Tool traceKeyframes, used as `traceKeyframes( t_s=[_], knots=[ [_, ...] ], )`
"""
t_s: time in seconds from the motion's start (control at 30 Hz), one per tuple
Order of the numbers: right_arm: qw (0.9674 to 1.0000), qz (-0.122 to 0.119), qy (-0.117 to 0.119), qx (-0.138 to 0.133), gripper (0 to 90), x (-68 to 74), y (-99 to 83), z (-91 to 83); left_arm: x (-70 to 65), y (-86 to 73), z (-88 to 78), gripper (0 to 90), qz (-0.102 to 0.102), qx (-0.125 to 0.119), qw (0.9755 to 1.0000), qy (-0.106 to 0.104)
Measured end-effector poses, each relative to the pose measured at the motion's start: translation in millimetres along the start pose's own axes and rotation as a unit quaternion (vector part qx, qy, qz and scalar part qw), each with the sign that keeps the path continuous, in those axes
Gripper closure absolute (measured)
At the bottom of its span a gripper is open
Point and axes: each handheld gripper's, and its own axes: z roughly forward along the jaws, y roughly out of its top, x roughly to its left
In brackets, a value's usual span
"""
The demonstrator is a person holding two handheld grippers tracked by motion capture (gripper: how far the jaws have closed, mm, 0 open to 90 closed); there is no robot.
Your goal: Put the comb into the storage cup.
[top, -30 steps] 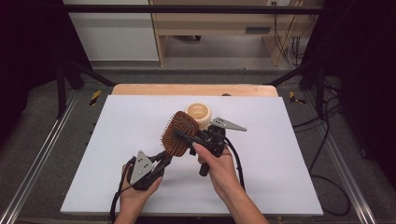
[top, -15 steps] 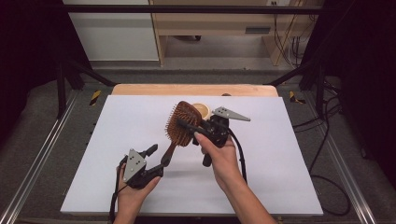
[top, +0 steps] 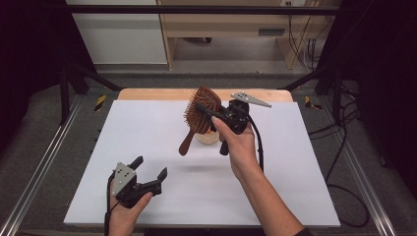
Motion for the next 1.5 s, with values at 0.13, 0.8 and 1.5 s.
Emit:
traceKeyframes(
  t_s=[0.13,0.8,1.5],
  knots=[
    [0.9999,0.008,-0.01,-0.002,50.6,-5.5,6.2,2.9,12.8,-1.4,-1.4,7.0,-0.011,-0.004,0.9999,0.009],
    [0.9972,0.034,-0.05,-0.045,50.6,-24.4,42.5,22.0,33.2,-5.5,8.5,4.2,-0.009,-0.009,0.9997,0.02],
    [0.9935,-0.001,-0.095,-0.063,50.5,-37.2,74.2,14.2,32.9,-6.4,8.4,3.0,-0.002,-0.008,0.9998,0.019]
  ],
)
